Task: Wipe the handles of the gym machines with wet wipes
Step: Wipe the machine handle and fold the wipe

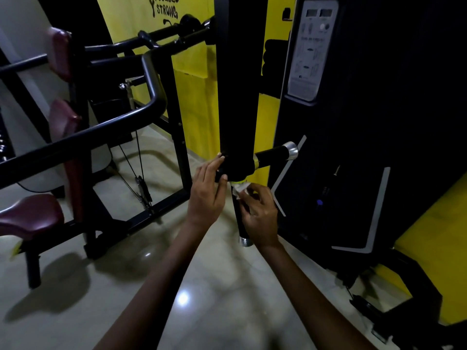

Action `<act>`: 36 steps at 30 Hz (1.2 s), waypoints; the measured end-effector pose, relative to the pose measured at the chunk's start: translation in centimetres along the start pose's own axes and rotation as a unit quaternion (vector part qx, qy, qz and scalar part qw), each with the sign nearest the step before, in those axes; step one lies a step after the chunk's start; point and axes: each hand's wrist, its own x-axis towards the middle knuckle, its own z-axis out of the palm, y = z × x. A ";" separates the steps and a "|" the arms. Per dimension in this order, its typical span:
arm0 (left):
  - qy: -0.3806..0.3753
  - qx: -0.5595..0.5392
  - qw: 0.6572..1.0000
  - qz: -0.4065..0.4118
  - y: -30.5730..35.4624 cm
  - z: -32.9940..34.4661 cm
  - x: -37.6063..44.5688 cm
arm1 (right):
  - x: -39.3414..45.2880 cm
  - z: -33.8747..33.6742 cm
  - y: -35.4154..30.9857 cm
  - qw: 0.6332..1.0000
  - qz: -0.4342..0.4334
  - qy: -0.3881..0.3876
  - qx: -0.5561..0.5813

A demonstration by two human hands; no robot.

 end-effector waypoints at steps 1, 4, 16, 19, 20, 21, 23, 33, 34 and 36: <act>0.001 0.000 1.000 0.003 -0.1 0.0 0.0 | -0.6 0.0 0.3 1.000 -0.001 -0.005 0.001; 0.000 0.014 1.000 0.013 -0.4 0.2 -0.2 | -2.8 -0.5 1.0 0.999 0.009 -0.036 0.012; -0.010 0.100 0.993 0.056 -1.0 0.6 -0.9 | -1.2 -0.1 0.4 0.999 -0.023 -0.040 -0.015; -0.010 0.114 0.992 0.055 -0.9 0.6 -0.9 | -4.0 -0.8 1.6 0.995 -0.014 -0.094 -0.019; -0.009 0.118 0.992 0.053 -0.8 0.6 -0.9 | -4.3 -1.2 1.8 0.994 -0.007 -0.106 -0.019; -0.009 0.120 0.991 0.052 -0.8 0.5 -0.9 | -4.2 -1.5 1.8 0.994 0.002 -0.105 -0.016; -0.009 0.123 0.991 0.044 -0.7 0.6 -1.0 | -2.8 -1.7 1.5 0.997 0.023 -0.071 -0.002; -0.013 0.094 0.995 -0.001 0.3 0.4 -1.3 | -3.3 -1.4 1.5 0.996 -0.002 -0.086 0.005; -0.014 0.095 0.995 0.000 0.3 0.4 -1.3 | -3.9 -1.7 1.8 0.994 -0.001 -0.107 0.000; -0.015 0.093 0.996 0.000 0.3 0.3 -1.3 | -3.8 -2.2 2.0 0.992 0.016 -0.123 -0.010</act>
